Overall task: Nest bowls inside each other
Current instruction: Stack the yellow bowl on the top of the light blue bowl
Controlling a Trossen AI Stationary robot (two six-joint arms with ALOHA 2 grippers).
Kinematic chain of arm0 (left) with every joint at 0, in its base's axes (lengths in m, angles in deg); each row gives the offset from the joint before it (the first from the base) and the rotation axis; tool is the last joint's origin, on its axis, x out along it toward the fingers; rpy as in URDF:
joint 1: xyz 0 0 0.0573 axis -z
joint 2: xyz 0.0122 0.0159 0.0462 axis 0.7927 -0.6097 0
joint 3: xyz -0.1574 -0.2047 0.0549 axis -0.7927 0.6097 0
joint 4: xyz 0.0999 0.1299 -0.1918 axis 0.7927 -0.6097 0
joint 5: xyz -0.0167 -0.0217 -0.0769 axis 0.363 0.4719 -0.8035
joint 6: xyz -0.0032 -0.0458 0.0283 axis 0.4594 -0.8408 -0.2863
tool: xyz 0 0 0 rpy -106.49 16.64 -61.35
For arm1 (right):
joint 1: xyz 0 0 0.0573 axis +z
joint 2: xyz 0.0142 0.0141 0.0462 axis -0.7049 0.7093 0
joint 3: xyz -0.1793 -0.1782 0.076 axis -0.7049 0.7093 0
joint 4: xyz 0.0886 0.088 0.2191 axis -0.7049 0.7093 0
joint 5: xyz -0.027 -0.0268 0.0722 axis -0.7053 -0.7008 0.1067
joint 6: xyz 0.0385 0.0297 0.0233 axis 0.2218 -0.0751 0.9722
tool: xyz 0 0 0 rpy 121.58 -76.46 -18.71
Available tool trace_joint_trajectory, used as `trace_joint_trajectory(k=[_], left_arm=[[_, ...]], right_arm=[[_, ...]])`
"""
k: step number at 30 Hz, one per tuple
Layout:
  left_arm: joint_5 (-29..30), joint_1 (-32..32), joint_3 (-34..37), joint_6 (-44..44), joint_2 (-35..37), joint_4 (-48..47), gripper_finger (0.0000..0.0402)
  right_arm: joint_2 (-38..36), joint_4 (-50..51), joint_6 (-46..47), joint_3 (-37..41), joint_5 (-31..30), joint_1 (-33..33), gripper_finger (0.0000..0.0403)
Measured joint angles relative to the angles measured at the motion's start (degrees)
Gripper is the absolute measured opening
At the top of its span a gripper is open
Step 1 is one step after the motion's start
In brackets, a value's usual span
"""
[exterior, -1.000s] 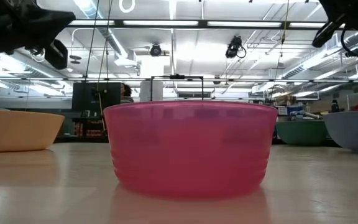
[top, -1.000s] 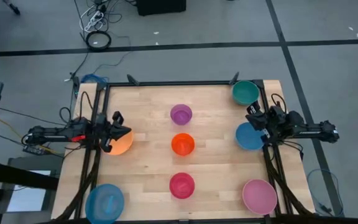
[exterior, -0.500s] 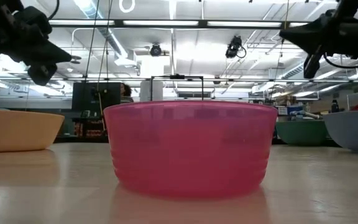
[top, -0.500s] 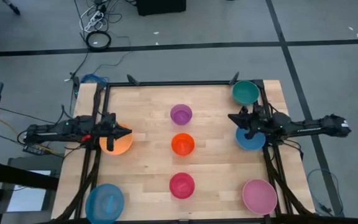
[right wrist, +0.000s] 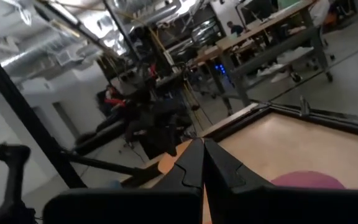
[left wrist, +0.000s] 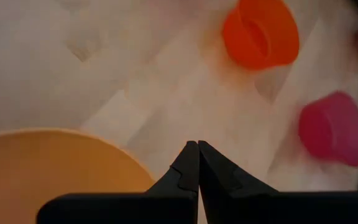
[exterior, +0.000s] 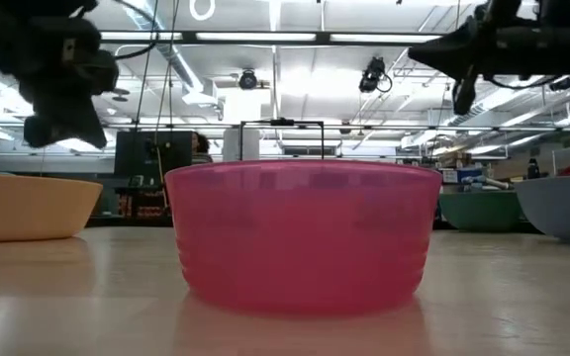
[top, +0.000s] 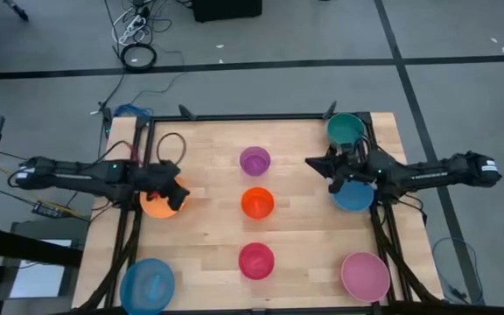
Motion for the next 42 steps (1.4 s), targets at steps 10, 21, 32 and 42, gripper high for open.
trace_joint_trajectory(k=[10,21,32,42], left_arm=[[1.6,3.9,-22.1,-0.6,-25.5,-26.5,0.001],[0.0,8.7,-26.3,-4.7,-34.4,-29.0,0.0069],[1.3,12.8,-26.2,-11.3,-39.1,-29.3,0.0137],[2.4,14.0,-26.2,-11.1,-46.6,-29.4,0.0138]], right_arm=[[4.5,1.1,-3.6,-3.5,3.9,-4.1,0.0],[4.5,1.2,-5.8,-3.5,5.5,-7.0,0.0],[4.5,1.1,-5.8,-3.5,6.5,-7.5,0.0],[4.5,1.1,-5.7,-3.5,6.5,-7.5,0.0]])
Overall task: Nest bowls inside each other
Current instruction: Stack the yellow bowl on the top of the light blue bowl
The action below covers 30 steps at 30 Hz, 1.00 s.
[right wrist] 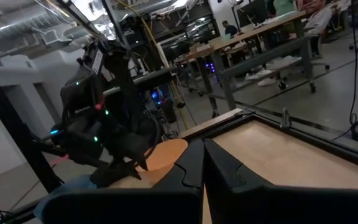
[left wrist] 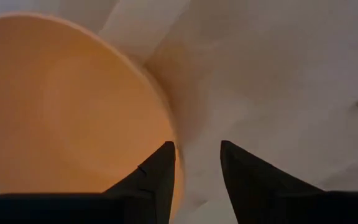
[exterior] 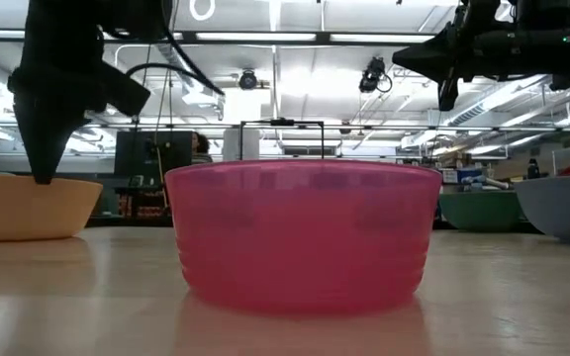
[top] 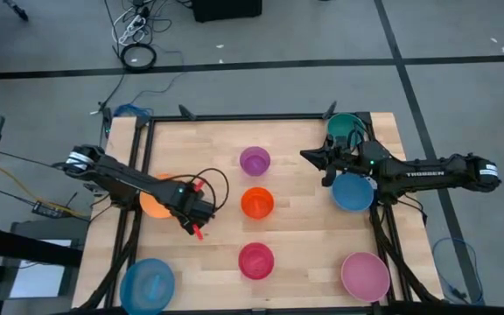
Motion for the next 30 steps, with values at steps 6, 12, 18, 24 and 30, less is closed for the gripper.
trace_joint_trajectory(k=[6,12,18,24,30], left_arm=[[0.3,0.0,0.7,0.0,-1.3,-1.4,0.0138],[-2.3,0.0,4.9,-0.2,-1.3,1.7,0.0134],[-7.1,0.0,7.5,1.8,-1.3,6.1,0.0061],[-9.8,1.2,5.3,4.9,-0.9,2.5,0.0008],[-9.1,7.4,-6.1,12.3,-0.9,-7.9,0.0005]], right_arm=[[0.0,0.0,0.0,0.0,0.0,0.0,0.0],[0.0,0.0,-0.1,0.0,0.0,0.0,0.0],[0.0,0.1,-0.5,0.0,0.0,0.0,0.0],[0.0,0.1,-1.5,0.0,0.0,0.0,0.0],[0.1,1.2,-1.6,0.0,-0.4,0.0,0.0]])
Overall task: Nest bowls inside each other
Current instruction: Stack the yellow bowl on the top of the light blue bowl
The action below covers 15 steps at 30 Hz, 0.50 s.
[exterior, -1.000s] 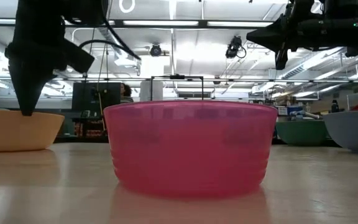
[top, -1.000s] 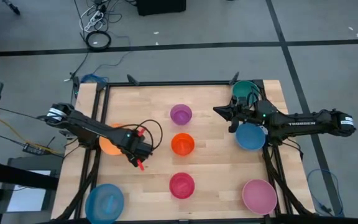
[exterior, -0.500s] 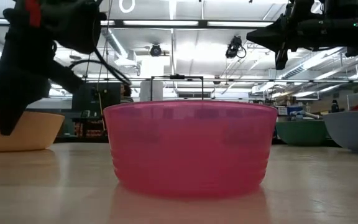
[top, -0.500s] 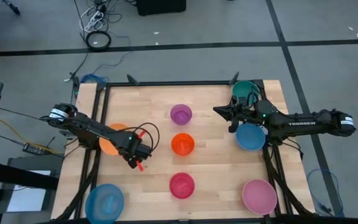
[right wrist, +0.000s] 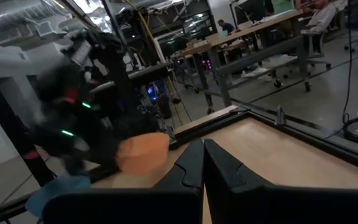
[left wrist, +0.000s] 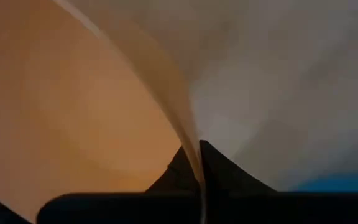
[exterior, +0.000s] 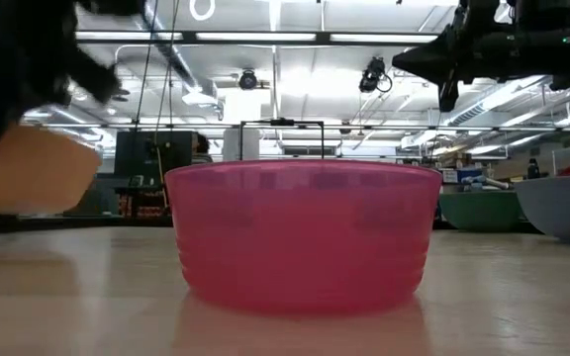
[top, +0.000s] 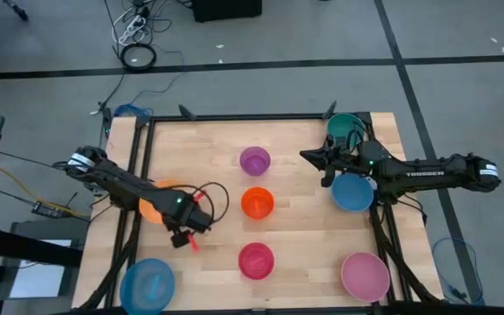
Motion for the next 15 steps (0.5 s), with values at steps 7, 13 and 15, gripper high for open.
trace_joint_trajectory(k=[7,13,15], left_arm=[[0.0,14.0,-16.6,3.4,0.3,-0.9,0.0004],[1.3,28.1,-22.6,-11.3,0.4,-0.3,0.0004],[1.3,32.6,-22.2,-16.2,0.1,1.7,0.0004]], right_arm=[[0.0,0.6,0.1,0.0,-2.1,0.0,0.0],[0.0,0.9,2.8,0.0,-2.6,0.0,0.0],[0.0,1.6,3.4,0.0,-2.6,0.1,0.0]])
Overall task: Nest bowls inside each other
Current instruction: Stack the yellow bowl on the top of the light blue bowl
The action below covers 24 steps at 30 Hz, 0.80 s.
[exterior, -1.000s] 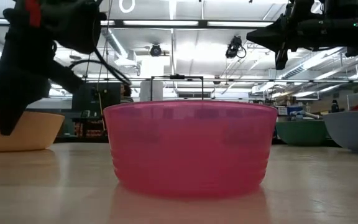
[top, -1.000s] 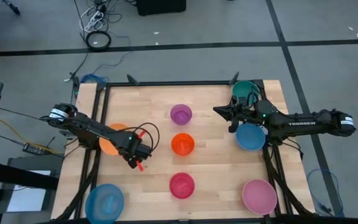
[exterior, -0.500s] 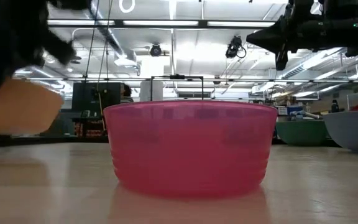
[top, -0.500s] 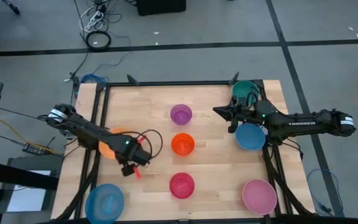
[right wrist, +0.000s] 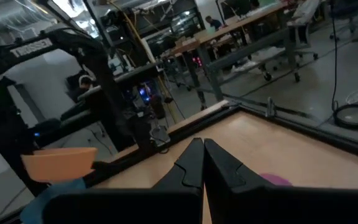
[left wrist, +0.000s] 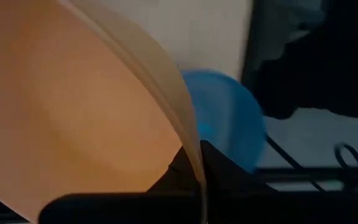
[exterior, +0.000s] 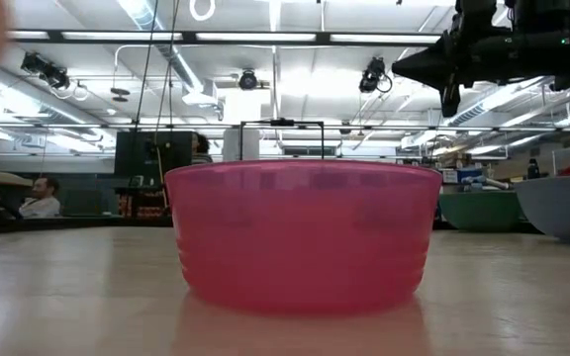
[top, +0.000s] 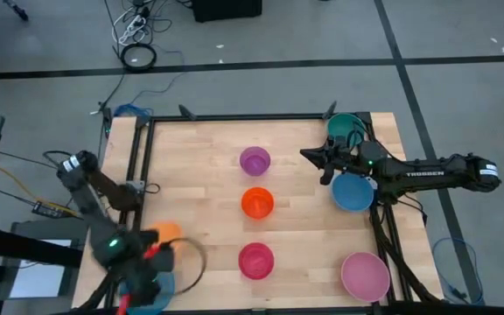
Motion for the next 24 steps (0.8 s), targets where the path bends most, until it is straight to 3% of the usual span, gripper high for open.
trace_joint_trajectory(k=[9,15,24], left_arm=[[0.6,11.0,0.3,-8.5,-8.0,13.4,0.0004],[-0.1,14.1,0.3,-8.8,-14.5,10.9,0.0005],[0.1,15.1,0.3,-9.0,-19.1,8.1,0.0087]], right_arm=[[0.0,1.8,4.3,0.0,-0.4,0.1,0.0],[0.0,1.5,7.8,0.0,-0.4,0.1,0.0],[0.0,1.5,8.6,0.0,-0.2,2.7,0.0]])
